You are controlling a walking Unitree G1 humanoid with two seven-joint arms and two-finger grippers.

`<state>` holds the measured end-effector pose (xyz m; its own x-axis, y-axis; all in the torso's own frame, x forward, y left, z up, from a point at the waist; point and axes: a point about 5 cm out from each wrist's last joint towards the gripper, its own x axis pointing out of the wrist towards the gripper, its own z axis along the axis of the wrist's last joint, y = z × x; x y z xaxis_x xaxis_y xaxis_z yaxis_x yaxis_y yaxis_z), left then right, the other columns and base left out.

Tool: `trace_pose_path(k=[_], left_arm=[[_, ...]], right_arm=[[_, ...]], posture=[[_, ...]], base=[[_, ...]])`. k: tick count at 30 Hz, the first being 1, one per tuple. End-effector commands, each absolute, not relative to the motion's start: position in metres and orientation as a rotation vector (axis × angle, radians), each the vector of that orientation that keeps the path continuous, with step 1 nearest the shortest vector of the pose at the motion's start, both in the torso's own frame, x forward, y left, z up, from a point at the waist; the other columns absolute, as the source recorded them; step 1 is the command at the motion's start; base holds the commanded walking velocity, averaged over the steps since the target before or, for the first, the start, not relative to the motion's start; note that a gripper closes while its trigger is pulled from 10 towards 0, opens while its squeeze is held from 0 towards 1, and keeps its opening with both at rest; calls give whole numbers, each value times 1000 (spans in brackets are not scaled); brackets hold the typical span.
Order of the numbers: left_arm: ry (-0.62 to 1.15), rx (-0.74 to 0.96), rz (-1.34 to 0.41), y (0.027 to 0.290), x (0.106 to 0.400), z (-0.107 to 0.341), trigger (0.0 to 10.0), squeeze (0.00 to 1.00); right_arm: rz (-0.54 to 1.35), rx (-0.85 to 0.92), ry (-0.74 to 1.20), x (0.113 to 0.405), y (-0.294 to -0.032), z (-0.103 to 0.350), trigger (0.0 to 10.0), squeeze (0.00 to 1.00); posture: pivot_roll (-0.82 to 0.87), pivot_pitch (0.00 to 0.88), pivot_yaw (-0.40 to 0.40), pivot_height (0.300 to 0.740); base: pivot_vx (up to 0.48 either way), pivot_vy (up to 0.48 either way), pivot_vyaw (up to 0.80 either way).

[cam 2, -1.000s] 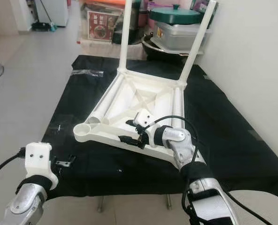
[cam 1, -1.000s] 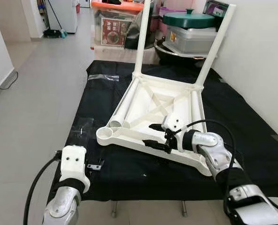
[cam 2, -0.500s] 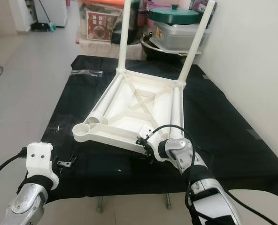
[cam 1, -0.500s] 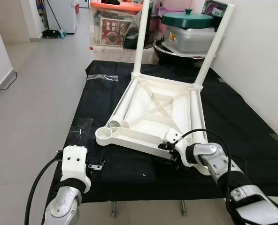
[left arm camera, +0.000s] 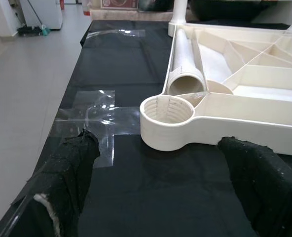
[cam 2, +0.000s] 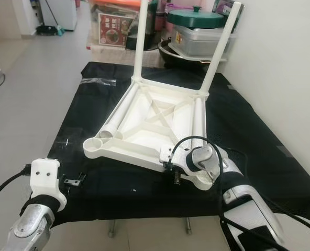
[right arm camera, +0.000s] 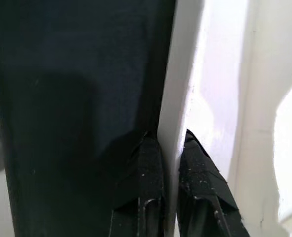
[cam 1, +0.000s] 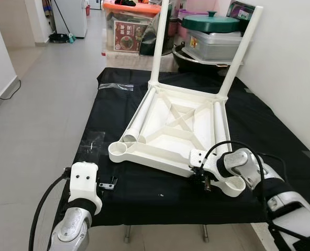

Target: Building children table

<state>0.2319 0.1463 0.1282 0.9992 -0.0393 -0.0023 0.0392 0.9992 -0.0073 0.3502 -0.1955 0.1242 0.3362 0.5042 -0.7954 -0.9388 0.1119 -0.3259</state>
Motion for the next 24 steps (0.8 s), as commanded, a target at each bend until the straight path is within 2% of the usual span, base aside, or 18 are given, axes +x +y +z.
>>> trace_pose_path(k=[1, 11, 15, 16, 19, 20, 21, 24], left_arm=[[11, 0, -40, 144, 232, 125, 10000, 0], [17, -2, -38, 144, 231, 124, 10000, 0], [18, -3, -39, 144, 231, 124, 10000, 0], [19, -3, -39, 143, 231, 124, 10000, 0], [21, -4, -39, 143, 231, 123, 10000, 0], [25, -3, -40, 143, 230, 122, 10000, 0], [26, -3, -41, 142, 230, 122, 10000, 0], [27, -3, -41, 142, 230, 122, 10000, 0]], right_arm=[[1210, -1108, 556, 350, -201, 133, 0, 0], [1428, -1212, 525, 333, -207, 131, 0, 0], [1443, -1259, 526, 331, -211, 131, 0, 0], [1426, -1333, 540, 332, -218, 132, 0, 0], [1384, -1383, 561, 335, -225, 135, 0, 0], [1194, -1502, 603, 346, -243, 144, 0, 0], [1108, -1550, 614, 351, -250, 148, 0, 0], [1044, -1597, 624, 354, -255, 150, 0, 0]], posture=[[153, 0, -130, 740], [145, 0, -130, 740], [145, 0, -130, 740], [138, 0, -130, 740], [137, 0, -130, 740], [134, 0, -129, 740], [134, 0, -129, 740], [135, 0, -130, 740]], base=[[0, 0, 0], [0, 0, 0], [0, 0, 0], [0, 0, 0], [0, 0, 0], [0, 0, 0], [0, 0, 0], [0, 0, 0]])
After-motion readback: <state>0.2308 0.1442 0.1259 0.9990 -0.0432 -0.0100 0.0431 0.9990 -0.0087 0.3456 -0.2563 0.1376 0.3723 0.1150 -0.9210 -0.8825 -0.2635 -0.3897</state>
